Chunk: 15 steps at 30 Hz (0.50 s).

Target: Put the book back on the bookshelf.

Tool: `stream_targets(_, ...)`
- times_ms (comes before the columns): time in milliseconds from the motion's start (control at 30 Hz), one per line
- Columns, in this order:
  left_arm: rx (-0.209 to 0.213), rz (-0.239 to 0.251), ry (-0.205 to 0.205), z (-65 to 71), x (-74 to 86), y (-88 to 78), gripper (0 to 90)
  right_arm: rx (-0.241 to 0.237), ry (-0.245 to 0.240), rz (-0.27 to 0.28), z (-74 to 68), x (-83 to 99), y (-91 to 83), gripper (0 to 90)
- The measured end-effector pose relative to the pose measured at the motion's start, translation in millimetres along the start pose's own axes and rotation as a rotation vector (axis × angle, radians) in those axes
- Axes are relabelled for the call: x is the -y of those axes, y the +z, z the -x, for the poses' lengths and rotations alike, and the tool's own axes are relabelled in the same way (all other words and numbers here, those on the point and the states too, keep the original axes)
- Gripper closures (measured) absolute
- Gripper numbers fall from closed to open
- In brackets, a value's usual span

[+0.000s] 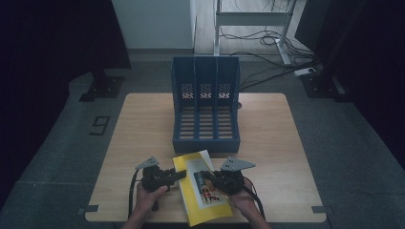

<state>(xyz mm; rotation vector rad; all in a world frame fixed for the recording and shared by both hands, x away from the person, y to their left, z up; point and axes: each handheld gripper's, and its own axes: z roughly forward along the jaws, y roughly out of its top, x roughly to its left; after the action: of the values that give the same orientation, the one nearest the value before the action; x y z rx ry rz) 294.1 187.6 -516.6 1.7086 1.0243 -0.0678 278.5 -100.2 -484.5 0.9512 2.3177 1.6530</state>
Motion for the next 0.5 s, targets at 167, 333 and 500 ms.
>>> stream_targets(167,0.007,0.001,-0.003,-0.3,-0.2,-1.0,62.0,-0.006,0.004,0.003,1.5,0.5,-0.1,86.0)
stream_targets(333,0.013,0.015,0.022,3.2,-2.0,-5.1,63.9,-0.003,-0.003,0.002,2.9,0.0,-1.3,84.7)
stream_targets(500,-0.005,0.033,0.086,12.3,-7.8,-12.5,65.2,-0.015,0.003,0.022,4.9,-1.1,-3.8,84.3)
